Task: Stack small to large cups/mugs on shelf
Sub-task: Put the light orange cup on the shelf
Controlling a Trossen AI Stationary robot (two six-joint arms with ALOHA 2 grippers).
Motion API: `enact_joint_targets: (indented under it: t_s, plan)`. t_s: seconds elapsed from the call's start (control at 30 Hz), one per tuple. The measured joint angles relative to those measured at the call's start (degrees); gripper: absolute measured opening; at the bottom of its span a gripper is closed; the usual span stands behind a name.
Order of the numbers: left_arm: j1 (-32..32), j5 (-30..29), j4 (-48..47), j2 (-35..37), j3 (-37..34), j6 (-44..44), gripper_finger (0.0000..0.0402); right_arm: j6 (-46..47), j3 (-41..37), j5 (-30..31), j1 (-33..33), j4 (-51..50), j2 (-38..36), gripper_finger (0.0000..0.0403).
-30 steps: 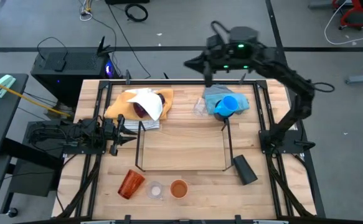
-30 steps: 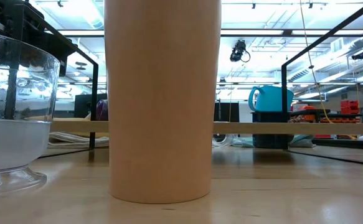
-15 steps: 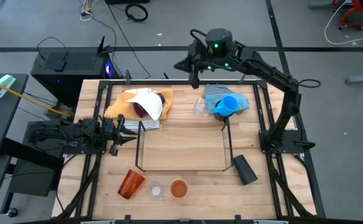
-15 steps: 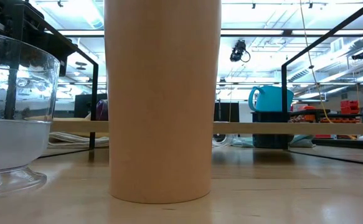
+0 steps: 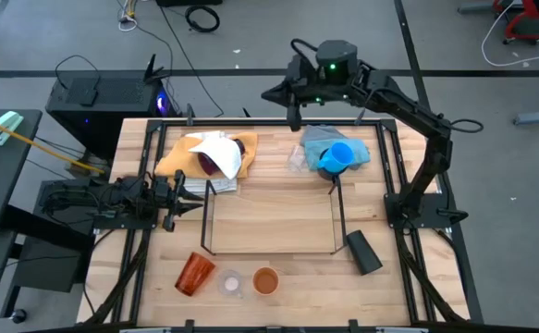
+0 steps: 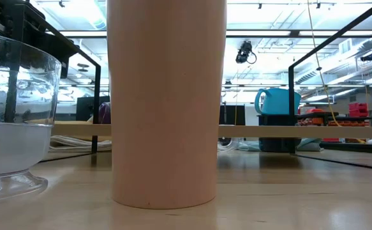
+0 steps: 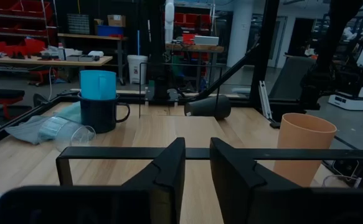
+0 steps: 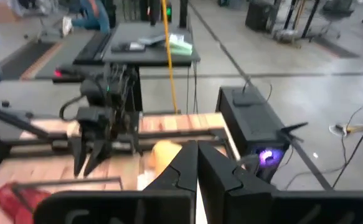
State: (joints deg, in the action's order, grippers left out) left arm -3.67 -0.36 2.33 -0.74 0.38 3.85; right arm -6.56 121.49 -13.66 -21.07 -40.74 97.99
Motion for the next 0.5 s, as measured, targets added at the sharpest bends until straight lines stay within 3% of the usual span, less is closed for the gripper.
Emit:
enact_joint_targets:
  t_s: [0.23, 0.5]
  plan:
    - [0.01, -0.06, 0.01, 0.00, 0.00, 0.35, 0.0083, 3.42, -0.02, 9.64, -2.83, -11.77, 0.22, 0.0016]
    - [0.01, -2.59, 0.02, -0.01, 0.00, 0.45, 0.0077, 11.54, -0.02, 11.59, -9.60, -26.10, 0.57, 0.0016]
